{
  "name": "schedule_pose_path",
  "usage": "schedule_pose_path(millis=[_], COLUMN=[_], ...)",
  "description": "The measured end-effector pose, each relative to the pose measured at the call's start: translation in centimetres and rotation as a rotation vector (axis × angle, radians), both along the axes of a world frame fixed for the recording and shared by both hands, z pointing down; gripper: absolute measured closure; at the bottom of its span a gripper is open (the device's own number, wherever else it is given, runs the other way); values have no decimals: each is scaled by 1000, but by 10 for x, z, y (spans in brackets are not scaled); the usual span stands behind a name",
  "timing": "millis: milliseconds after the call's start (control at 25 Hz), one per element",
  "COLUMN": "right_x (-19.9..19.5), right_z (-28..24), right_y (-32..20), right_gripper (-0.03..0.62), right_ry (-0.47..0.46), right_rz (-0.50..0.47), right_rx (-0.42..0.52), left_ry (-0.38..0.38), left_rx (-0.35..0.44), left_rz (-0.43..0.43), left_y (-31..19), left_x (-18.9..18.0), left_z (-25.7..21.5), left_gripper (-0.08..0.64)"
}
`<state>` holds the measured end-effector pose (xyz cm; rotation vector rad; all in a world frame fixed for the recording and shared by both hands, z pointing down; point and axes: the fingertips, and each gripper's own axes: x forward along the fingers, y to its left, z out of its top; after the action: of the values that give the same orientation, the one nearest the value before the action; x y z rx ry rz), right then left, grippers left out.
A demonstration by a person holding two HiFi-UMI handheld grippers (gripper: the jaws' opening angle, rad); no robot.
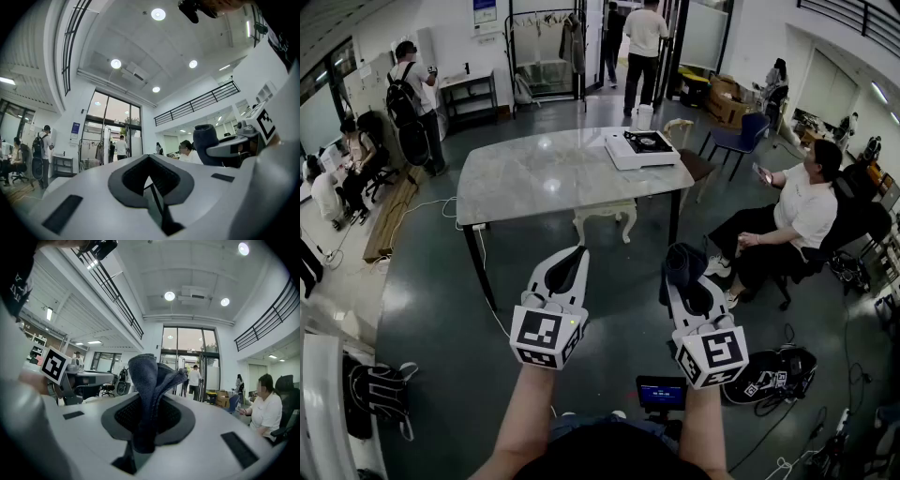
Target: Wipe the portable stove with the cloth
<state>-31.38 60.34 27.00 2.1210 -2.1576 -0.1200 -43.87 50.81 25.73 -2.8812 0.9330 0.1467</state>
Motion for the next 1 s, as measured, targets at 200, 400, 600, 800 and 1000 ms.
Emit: schedule_pose_path(millis=[200,400,600,800,1000], right_x=[26,46,61,78,105], right_z=[5,17,24,33,41], right_y=[7,12,3,-21,-68], right_gripper=[517,517,517,517,517], right_ry=[-4,-15,-80,-90,-102], right_rz=[-18,-36,-49,-59,-55], right_rx=[-9,-30,-14,-30,-45], left_ry=[10,-4,-13,-26,-24], left_rx=[-12,-16,-37,-52,-58], left_rz=[-25,-40,-53,-40,-38], left_y=[8,17,8,-15,-64], left_x=[24,42,53,74,100], left_z=[5,15,23,35,41], left_gripper=[549,549,549,549,549])
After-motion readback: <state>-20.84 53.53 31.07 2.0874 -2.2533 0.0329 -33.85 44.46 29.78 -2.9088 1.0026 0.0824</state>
